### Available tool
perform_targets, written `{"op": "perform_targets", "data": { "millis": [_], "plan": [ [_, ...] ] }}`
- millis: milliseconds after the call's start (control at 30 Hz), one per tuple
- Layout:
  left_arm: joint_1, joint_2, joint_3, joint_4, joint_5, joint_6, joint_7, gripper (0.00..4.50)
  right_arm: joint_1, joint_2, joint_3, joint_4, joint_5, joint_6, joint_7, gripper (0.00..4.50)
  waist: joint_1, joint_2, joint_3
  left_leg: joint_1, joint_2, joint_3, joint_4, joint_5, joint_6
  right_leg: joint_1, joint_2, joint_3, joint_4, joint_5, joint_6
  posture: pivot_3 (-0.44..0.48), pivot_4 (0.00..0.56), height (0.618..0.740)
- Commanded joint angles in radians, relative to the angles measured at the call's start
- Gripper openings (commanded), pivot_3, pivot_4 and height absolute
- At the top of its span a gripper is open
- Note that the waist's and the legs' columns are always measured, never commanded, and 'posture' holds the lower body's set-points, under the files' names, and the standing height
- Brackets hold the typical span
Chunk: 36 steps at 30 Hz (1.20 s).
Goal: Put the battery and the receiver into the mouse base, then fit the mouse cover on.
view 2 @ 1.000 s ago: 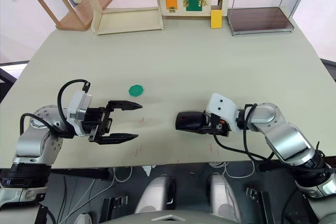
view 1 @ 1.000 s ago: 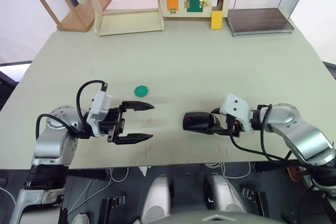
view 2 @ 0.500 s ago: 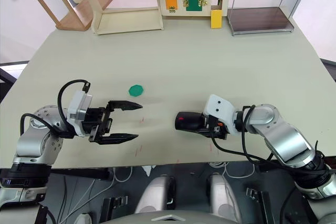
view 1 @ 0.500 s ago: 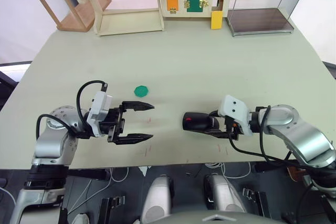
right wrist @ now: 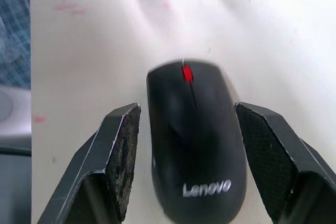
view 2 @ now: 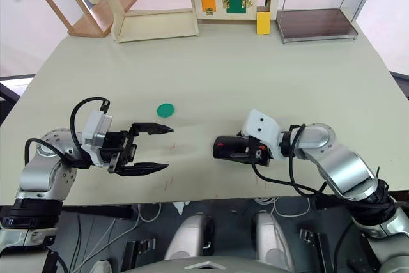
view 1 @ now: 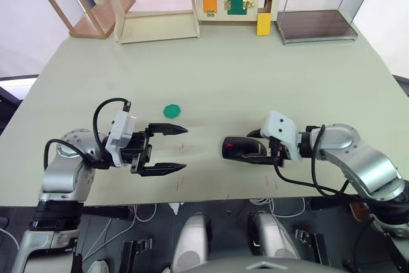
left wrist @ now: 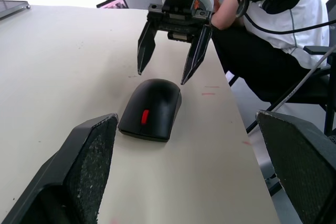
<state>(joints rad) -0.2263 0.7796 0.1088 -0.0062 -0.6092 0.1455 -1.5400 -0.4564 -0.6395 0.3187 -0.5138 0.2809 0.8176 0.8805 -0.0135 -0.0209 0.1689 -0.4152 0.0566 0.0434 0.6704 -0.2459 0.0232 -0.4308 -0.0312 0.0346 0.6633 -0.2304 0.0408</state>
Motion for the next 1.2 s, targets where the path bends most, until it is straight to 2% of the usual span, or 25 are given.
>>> {"op": "perform_targets", "data": {
  "millis": [33, 200, 300, 400, 900, 1200],
  "plan": [
    [-0.006, 0.005, 0.007, -0.005, -0.001, -0.013, -0.017, 4.50, -0.035, 0.018, 0.016, -0.005, -0.001, -0.016, -0.009, 3.02, 0.000, 0.000, 0.000, 0.000, 0.000, 0.000, 0.000, 0.000, 0.000, 0.000, 0.000, 0.000, 0.000, 0.000, 0.000, 0.000, 0.150, 0.740],
    [0.000, 0.006, 0.008, -0.013, -0.002, -0.009, -0.012, 4.50, -0.098, 0.057, 0.065, 0.035, -0.008, 0.010, -0.017, 3.02, 0.000, 0.000, 0.000, 0.000, 0.000, 0.000, 0.000, 0.000, 0.000, 0.000, 0.000, 0.000, 0.000, 0.000, 0.000, 0.000, 0.150, 0.740],
    [0.001, 0.007, 0.009, -0.016, -0.003, -0.006, -0.010, 4.50, -0.141, 0.082, 0.096, 0.064, -0.015, 0.028, -0.023, 2.11, -0.002, 0.000, 0.000, 0.000, 0.000, 0.000, 0.000, 0.000, 0.000, 0.000, 0.000, 0.000, 0.000, 0.000, 0.000, 0.000, 0.150, 0.740],
    [0.006, 0.008, 0.011, -0.022, -0.005, -0.004, -0.007, 4.50, -0.179, 0.104, 0.130, 0.091, -0.035, 0.040, -0.039, 0.71, 0.000, 0.000, 0.000, 0.000, 0.000, -0.001, 0.000, 0.000, 0.000, 0.000, 0.000, -0.001, 0.000, 0.000, 0.000, 0.000, 0.150, 0.740],
    [0.020, 0.010, 0.015, -0.040, -0.008, 0.002, 0.006, 4.50, -0.257, 0.150, 0.232, 0.152, -0.095, 0.112, -0.061, 0.71, -0.001, 0.000, 0.000, -0.001, 0.000, -0.001, 0.000, 0.000, 0.000, 0.000, 0.000, -0.001, 0.000, 0.000, 0.000, 0.000, 0.150, 0.740],
    [0.025, 0.009, 0.017, -0.047, -0.010, 0.004, 0.011, 4.50, -0.257, 0.170, 0.225, 0.158, -0.101, 0.121, -0.075, 0.71, -0.001, 0.000, 0.000, -0.001, 0.000, -0.001, 0.000, 0.000, 0.000, 0.000, 0.000, -0.001, 0.000, 0.000, 0.000, 0.000, 0.150, 0.740]
  ]
}}
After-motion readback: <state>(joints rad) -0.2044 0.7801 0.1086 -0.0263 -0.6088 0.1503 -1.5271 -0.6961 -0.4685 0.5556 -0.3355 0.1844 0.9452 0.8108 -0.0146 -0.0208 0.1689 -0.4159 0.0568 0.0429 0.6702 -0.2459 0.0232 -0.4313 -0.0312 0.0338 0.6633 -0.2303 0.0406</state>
